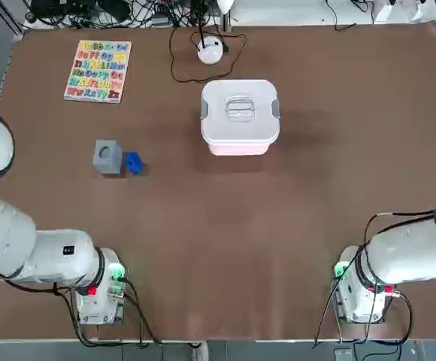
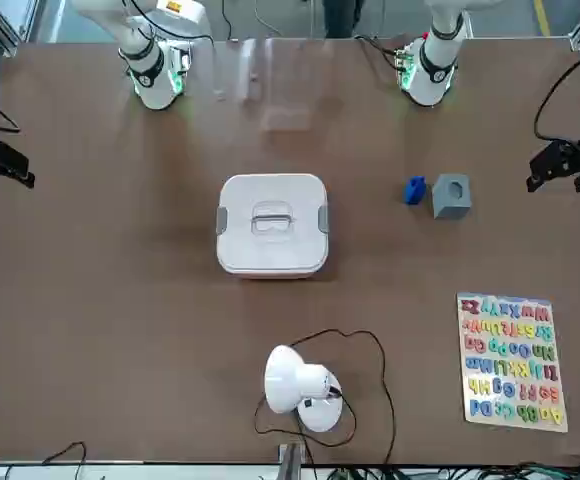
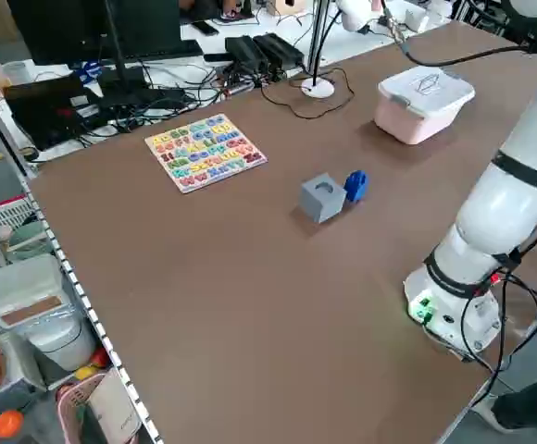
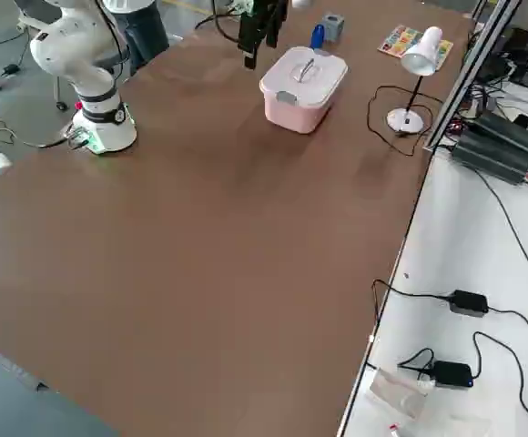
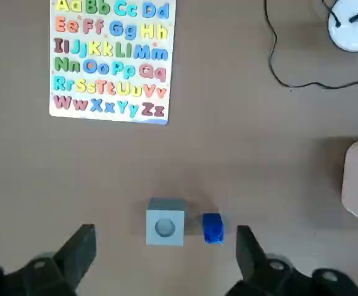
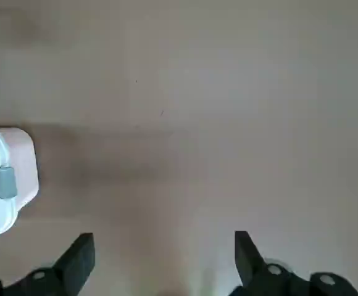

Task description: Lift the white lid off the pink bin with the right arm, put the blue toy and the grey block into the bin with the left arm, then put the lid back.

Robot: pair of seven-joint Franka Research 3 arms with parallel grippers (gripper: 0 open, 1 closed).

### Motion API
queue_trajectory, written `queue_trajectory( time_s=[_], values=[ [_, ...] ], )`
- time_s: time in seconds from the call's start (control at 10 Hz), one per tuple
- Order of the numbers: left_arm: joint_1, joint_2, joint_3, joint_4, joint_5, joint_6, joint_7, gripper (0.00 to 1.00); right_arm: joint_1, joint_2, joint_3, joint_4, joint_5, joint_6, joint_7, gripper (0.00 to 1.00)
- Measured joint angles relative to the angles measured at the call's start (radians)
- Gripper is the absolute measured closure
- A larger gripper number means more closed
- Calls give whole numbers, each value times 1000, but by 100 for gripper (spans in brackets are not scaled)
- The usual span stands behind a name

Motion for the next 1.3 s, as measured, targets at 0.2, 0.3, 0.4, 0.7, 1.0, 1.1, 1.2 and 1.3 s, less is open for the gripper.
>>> queue_trajectory(
  time_s=[0.2, 0.3, 0.4, 0.7, 1.0, 1.1, 1.2, 1.3],
  values=[
    [-1, -1, -2, 0, 0, -8, 0, 0, 0, 1, 0, 0, 0, 0, 0, 0],
    [-1, -1, -2, 0, 0, -9, 0, 0, 5, 4, 2, 0, 3, 2, 28, 0],
    [-1, -1, -2, 1, 0, -9, 0, 0, 22, 12, 3, -2, 7, 12, 114, 0],
    [0, -1, -1, -1, 0, -13, 0, 0, 144, 60, 7, -6, 18, 52, 561, 0],
    [20, 1, 0, -16, 0, -17, 0, 0, 253, 119, 10, -13, 82, 120, 1088, 0],
    [25, 2, 1, -29, 0, -17, 0, 0, 272, 144, 10, -17, 112, 163, 1268, 0],
    [36, 4, 1, -36, -1, -17, 0, 0, 292, 168, 10, -18, 127, 205, 1418, 0],
    [50, 5, 1, -40, -5, -17, 0, 0, 321, 193, 11, -20, 132, 227, 1523, 0]
  ],
)
